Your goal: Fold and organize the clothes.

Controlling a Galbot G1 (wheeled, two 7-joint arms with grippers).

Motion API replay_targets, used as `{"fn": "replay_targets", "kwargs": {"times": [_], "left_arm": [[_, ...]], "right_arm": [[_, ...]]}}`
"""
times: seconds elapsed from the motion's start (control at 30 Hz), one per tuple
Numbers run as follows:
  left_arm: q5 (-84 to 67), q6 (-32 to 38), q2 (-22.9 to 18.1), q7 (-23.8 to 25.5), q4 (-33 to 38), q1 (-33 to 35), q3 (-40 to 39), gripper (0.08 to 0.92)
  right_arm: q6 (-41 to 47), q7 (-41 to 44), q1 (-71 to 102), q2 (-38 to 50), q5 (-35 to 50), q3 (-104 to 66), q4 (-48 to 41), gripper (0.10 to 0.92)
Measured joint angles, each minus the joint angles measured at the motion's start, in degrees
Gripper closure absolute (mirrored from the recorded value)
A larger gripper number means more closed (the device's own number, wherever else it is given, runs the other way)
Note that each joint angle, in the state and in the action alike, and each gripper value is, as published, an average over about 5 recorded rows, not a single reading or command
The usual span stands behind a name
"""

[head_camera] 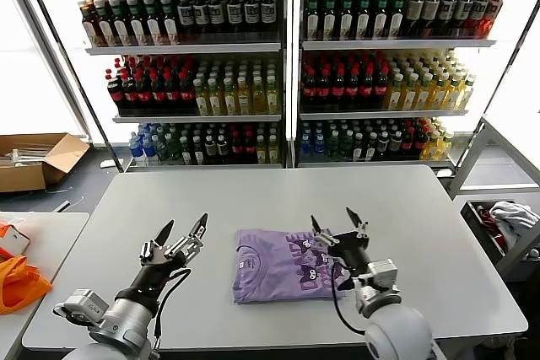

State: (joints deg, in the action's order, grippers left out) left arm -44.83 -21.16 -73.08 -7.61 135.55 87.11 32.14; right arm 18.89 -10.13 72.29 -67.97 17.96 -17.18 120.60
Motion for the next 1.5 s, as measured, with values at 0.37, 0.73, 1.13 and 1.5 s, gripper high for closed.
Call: {"fn": "replay_targets", "kwargs": {"times": [0.37,0.73,1.13,1.5], "left_arm": [[0.0,-0.6,0.6,2.9,1.0,0.8,3.1,0.177],[0.3,-0.8,1.2,6.4,1.0,1.7,7.3,0.177],[0.4,-0.2,1.4,9.4,0.2,2.3,11.3,0.177],[0.4,0.1,2.0,10.1,-1.3,2.8,14.1,0.177]], "right_arm": [[-7.4,8.6,14.3,-0.5,6.3,-22.9,5.8,0.203],[-10.9,13.0,20.1,-2.5,8.3,-31.4,6.8,0.203],[-13.3,16.2,22.9,-3.1,7.9,-35.8,6.6,0.203],[-15.3,17.7,24.2,-3.5,6.8,-37.7,5.2,0.203]]}}
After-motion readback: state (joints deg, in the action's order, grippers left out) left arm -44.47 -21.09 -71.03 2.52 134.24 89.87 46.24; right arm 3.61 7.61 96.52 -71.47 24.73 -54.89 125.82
